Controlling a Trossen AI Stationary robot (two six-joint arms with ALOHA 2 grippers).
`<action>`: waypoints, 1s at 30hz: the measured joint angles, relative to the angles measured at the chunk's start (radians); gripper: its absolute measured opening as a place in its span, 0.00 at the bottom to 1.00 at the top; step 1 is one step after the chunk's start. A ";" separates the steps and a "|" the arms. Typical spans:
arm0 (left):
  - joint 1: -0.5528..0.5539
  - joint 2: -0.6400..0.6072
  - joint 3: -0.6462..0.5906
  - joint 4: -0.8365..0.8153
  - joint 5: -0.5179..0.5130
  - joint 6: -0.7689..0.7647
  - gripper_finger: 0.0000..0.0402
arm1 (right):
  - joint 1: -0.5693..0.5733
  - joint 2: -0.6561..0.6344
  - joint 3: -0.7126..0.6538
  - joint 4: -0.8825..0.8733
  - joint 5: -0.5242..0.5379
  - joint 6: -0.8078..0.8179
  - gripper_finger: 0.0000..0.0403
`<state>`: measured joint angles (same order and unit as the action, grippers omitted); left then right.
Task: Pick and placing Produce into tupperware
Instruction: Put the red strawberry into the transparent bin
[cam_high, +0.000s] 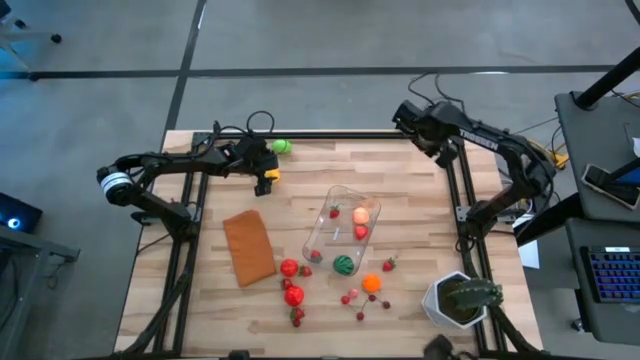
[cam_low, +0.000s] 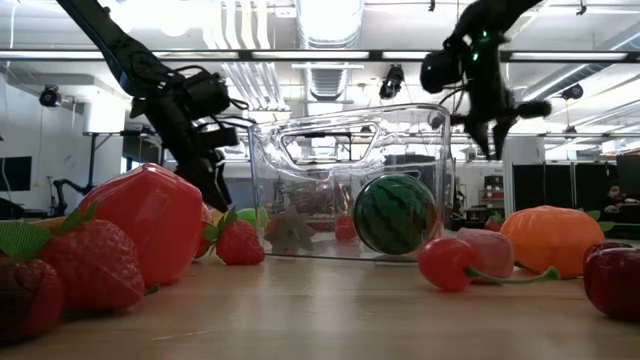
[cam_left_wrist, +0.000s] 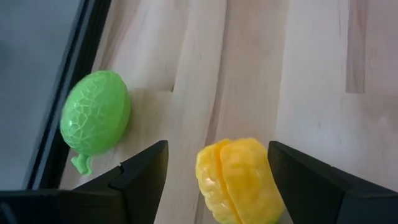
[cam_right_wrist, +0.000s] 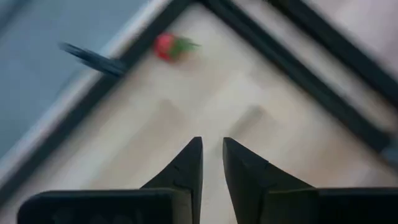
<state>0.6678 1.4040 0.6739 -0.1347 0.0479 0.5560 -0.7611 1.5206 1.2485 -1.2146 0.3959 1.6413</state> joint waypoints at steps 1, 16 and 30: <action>0.000 0.000 0.000 0.002 0.000 0.000 0.65 | 0.005 0.006 -0.023 0.078 0.017 -0.003 0.14; 0.000 0.000 0.000 -0.016 0.000 -0.002 0.65 | -0.069 0.157 -0.229 0.112 0.101 0.520 0.15; 0.000 0.000 0.000 -0.016 0.000 -0.003 0.65 | -0.207 0.166 -0.247 0.257 0.153 0.532 0.15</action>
<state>0.6674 1.4040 0.6735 -0.1505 0.0479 0.5533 -0.9678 1.6867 1.0014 -0.9573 0.5489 2.1735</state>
